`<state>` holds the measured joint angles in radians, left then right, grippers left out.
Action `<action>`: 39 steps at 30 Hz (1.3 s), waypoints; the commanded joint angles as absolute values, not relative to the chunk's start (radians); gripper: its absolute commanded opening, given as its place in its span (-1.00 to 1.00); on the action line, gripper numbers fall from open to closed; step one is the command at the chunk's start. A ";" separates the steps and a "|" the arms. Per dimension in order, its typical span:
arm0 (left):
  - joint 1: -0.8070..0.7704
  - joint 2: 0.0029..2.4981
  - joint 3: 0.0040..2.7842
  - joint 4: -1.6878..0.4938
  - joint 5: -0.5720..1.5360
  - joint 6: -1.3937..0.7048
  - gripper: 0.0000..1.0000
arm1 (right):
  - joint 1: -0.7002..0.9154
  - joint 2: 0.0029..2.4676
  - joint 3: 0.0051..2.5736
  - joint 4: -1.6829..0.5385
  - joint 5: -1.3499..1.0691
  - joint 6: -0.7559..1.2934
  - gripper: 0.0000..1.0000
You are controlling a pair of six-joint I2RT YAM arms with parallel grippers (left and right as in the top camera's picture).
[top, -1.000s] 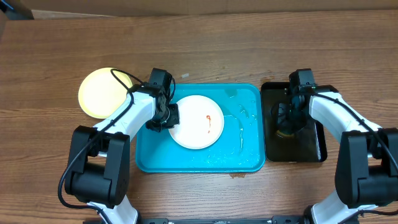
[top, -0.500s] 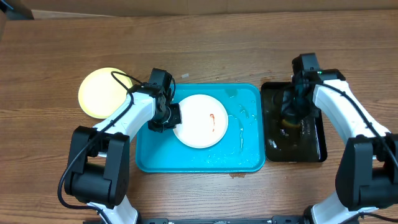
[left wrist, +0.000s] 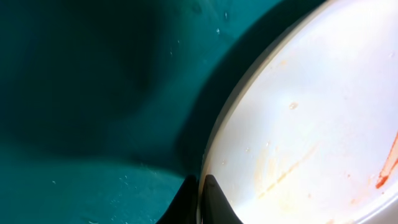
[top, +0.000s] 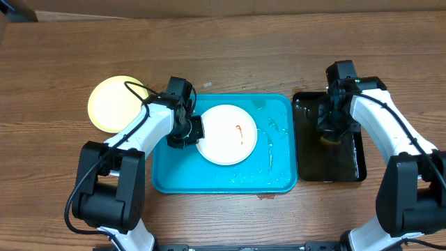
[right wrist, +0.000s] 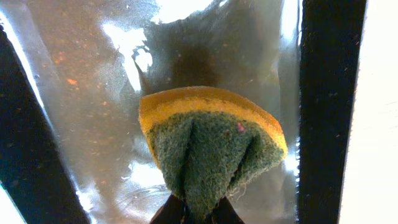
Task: Clean dirty plates on tray and stack at the side
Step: 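Rub the sponge in the black tray's water with the right gripper, then scrub the held white plate with the sponge in the right gripper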
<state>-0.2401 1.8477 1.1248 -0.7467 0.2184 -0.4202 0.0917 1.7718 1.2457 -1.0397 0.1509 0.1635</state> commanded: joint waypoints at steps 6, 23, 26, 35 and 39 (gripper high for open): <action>-0.234 1.844 1.129 -0.715 0.213 -0.426 -0.47 | 0.108 1.750 1.264 -1.034 0.239 0.081 -0.92; -0.279 1.844 1.128 -0.723 0.263 -0.432 -0.91 | 0.273 1.750 1.498 -1.075 -0.091 0.081 -0.92; -0.287 1.844 1.128 -0.717 0.263 -0.432 -0.92 | 0.360 1.751 1.503 -1.043 -0.088 0.081 -0.92; -0.289 1.844 1.128 -0.707 0.263 -0.434 -0.92 | 0.569 1.862 1.491 -1.007 0.101 0.081 -0.92; -0.289 1.844 1.128 -0.707 0.263 -0.434 -0.92 | 0.606 1.934 1.491 -0.981 0.185 0.082 -0.92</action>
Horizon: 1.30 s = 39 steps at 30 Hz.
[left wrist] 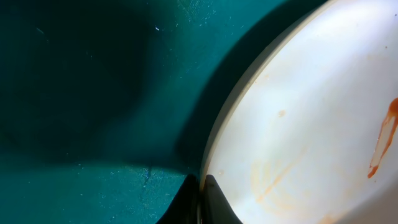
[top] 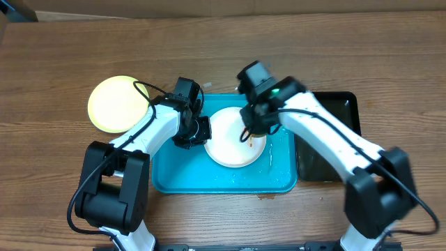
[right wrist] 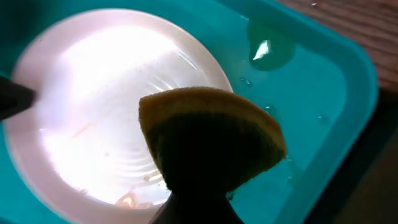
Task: Clean dirty plates on tray and stack at the side
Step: 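Scrub the held white plate with the sponge in the right gripper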
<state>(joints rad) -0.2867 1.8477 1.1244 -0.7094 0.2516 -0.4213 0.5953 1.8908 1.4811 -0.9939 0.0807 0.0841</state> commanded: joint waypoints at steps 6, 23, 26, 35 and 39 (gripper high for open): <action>-0.289 1.844 1.128 -0.709 0.263 -0.434 -0.91 | 0.606 2.027 1.491 -0.945 0.200 0.100 -0.92; -0.289 1.844 1.128 -0.709 0.263 -0.434 -0.92 | 0.588 2.138 1.491 -0.923 -0.060 0.183 -0.92; -0.289 1.844 1.128 -0.709 0.263 -0.434 -0.92 | 0.579 2.138 1.491 -0.933 -0.115 0.179 -0.92; -0.289 1.844 1.128 -0.706 0.263 -0.434 -0.92 | 0.572 2.138 1.491 -0.917 -0.406 0.123 -0.92; -0.289 1.844 1.128 -0.706 0.263 -0.434 -0.92 | 0.576 2.138 1.491 -0.881 -0.503 0.130 -0.92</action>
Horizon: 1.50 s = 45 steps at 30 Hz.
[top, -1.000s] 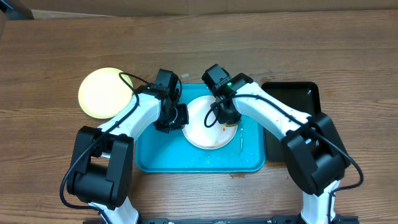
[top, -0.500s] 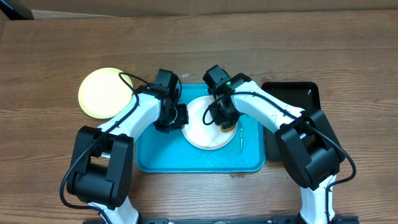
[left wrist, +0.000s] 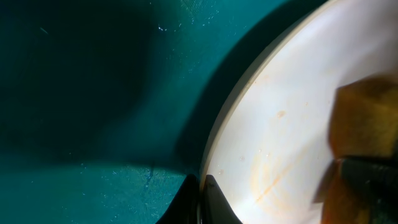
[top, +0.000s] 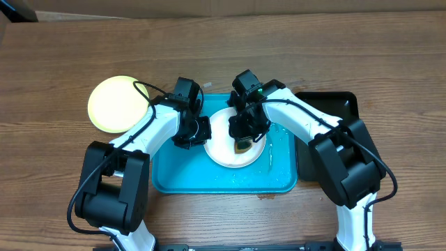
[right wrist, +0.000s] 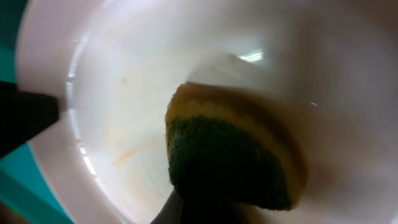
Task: Clean dirty plates on tray and stack at the side
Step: 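Scrub the held white plate with the sponge in the right gripper, then return the sponge to the black tray with the right gripper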
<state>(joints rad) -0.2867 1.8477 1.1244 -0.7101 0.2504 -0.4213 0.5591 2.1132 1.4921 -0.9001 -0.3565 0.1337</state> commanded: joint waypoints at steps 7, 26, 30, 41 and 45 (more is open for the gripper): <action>-0.289 1.844 1.128 -0.706 0.263 -0.434 -0.90 | 0.514 2.134 1.590 -0.832 -0.725 0.129 -0.92; -0.289 1.844 1.128 -0.703 0.263 -0.434 -0.44 | 0.054 2.050 1.675 -1.336 -0.186 -0.003 -0.92; -0.289 1.844 1.128 -0.703 0.263 -0.434 -0.42 | 0.038 2.050 1.591 -1.283 -0.004 0.058 -0.92; -0.289 1.844 1.128 -0.702 0.258 -0.434 -0.34 | 0.038 2.050 1.509 -1.162 0.032 0.060 -0.16; -0.289 1.844 1.128 -0.698 0.252 -0.434 -0.33 | 0.036 2.050 1.557 -1.167 0.033 0.060 0.03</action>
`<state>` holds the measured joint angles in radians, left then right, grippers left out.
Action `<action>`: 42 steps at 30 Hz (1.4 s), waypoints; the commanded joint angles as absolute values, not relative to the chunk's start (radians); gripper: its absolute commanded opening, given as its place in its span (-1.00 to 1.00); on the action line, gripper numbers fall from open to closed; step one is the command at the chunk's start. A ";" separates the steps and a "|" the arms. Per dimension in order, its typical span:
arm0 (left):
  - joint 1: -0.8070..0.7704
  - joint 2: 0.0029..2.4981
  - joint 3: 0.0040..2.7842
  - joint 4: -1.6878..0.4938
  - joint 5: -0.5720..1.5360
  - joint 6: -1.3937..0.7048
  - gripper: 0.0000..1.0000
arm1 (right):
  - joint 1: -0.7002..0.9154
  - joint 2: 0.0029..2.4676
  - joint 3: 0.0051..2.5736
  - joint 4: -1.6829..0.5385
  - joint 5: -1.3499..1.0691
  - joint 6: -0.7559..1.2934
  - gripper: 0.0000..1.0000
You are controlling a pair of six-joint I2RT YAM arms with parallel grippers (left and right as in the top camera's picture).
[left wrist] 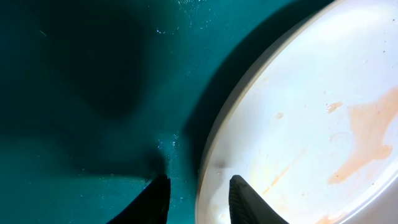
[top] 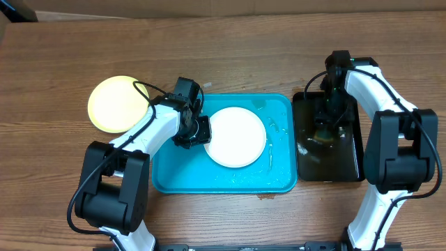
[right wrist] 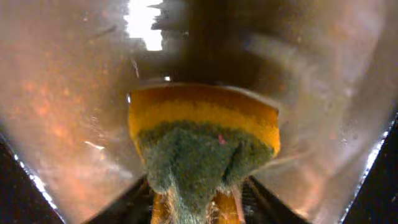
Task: Clean dirty plates on tray and stack at the side
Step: 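Return the sponge to the black tray with the right gripper, then lift the white plate with the left gripper and tip it over the black tray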
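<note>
A white plate lies in the teal tray. Its red streak is gone, and a pale orange smear is left on it. My left gripper is open, its fingers astride the plate's left rim, one over the tray floor and one over the plate. My right gripper is open over the black tray, and the yellow and green sponge sits between its spread fingers on the wet tray floor. A yellow plate lies on the table to the left.
The teal tray holds streaks of water right of the plate. The black tray stands directly right of the teal one. Bare wooden table stretches behind both trays.
My right gripper has gone from the white plate to the black tray and opened around the sponge. The left gripper has opened off the plate's rim. The plate's red streak is now a faint smear.
At first my left gripper was pinching the rim of the stained white plate while the right held the sponge in the black tray. Then the sponge was over the plate, then pressed on it. Now the sponge is back in the black tray and both grippers are open.
</note>
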<state>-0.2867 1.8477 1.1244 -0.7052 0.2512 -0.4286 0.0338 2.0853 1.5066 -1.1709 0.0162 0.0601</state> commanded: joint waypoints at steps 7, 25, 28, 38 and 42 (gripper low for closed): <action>-0.294 1.844 1.128 -0.696 0.249 -0.434 -0.28 | -0.004 2.050 1.706 -1.204 0.032 0.080 0.32; -0.348 1.843 1.131 -0.693 0.177 -0.434 -0.92 | -0.314 2.051 1.811 -1.214 0.025 0.109 1.00; -0.333 1.843 1.172 -0.731 0.176 -0.430 -0.92 | -0.334 2.051 1.811 -1.199 0.022 0.109 1.00; -0.320 1.843 1.515 -0.987 0.125 -0.359 -0.92 | -0.337 2.051 1.811 -1.179 0.022 0.109 1.00; -0.391 1.843 1.635 -1.021 0.020 -0.360 -0.92 | -0.337 2.051 1.811 -1.179 0.022 0.109 1.00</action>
<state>-0.3359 1.8481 1.5581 -1.0115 0.1024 -0.3847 -0.3386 2.0838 1.7924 -1.1824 0.0154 0.1047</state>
